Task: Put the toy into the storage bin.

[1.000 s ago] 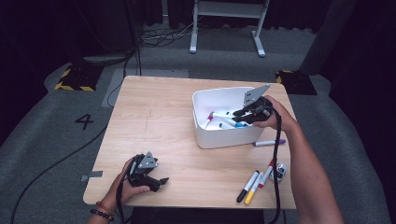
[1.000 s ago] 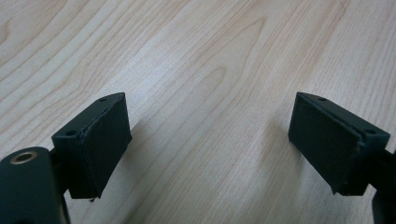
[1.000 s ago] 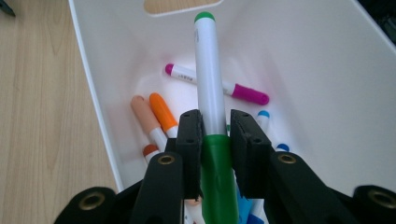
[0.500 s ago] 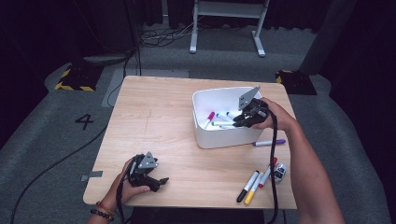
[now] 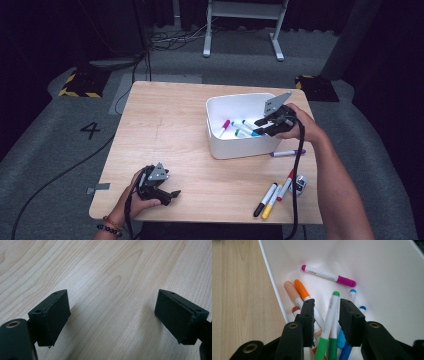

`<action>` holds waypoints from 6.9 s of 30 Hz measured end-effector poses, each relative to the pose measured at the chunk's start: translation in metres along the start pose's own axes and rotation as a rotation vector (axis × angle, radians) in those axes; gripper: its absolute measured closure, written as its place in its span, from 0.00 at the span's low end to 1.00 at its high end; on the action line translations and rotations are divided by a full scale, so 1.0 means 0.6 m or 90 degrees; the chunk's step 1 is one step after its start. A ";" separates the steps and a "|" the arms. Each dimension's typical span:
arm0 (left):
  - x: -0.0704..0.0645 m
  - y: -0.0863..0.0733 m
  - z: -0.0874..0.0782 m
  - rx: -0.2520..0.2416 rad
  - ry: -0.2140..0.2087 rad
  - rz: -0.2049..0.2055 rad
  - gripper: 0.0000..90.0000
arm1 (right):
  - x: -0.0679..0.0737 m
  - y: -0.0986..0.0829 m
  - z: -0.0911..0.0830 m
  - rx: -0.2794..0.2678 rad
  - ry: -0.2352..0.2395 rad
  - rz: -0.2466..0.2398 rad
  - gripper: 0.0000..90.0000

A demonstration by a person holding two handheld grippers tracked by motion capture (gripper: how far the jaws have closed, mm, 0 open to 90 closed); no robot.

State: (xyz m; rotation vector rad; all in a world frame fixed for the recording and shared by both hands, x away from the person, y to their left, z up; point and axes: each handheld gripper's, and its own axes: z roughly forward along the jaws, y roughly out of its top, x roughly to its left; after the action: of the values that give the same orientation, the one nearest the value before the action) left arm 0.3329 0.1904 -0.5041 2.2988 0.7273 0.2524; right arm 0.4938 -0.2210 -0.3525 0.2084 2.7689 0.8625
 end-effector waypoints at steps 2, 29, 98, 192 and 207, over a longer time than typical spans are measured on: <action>0.000 0.000 0.000 0.000 -0.001 -0.001 0.15 | 0.004 -0.008 -0.019 -0.019 -0.018 -0.003 0.69; -0.001 0.000 0.000 0.000 0.000 -0.003 0.15 | 0.053 -0.305 -0.065 -0.106 -0.088 0.205 0.52; 0.000 0.001 0.001 -0.002 0.003 0.001 0.15 | 0.112 -0.148 -0.089 -0.135 -0.020 -0.043 0.82; -0.001 0.001 0.000 0.000 0.006 -0.002 0.15 | 0.175 -0.127 -0.052 -0.130 0.040 -0.039 0.50; -0.001 0.001 0.000 0.000 0.006 -0.003 0.15 | 0.245 -0.150 0.042 -0.031 0.189 -0.106 0.49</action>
State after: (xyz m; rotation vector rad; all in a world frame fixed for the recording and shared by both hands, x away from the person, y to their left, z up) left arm 0.3328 0.1899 -0.5039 2.2980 0.7368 0.2610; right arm 0.3527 -0.2510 -0.4507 -0.1713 2.9739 0.9863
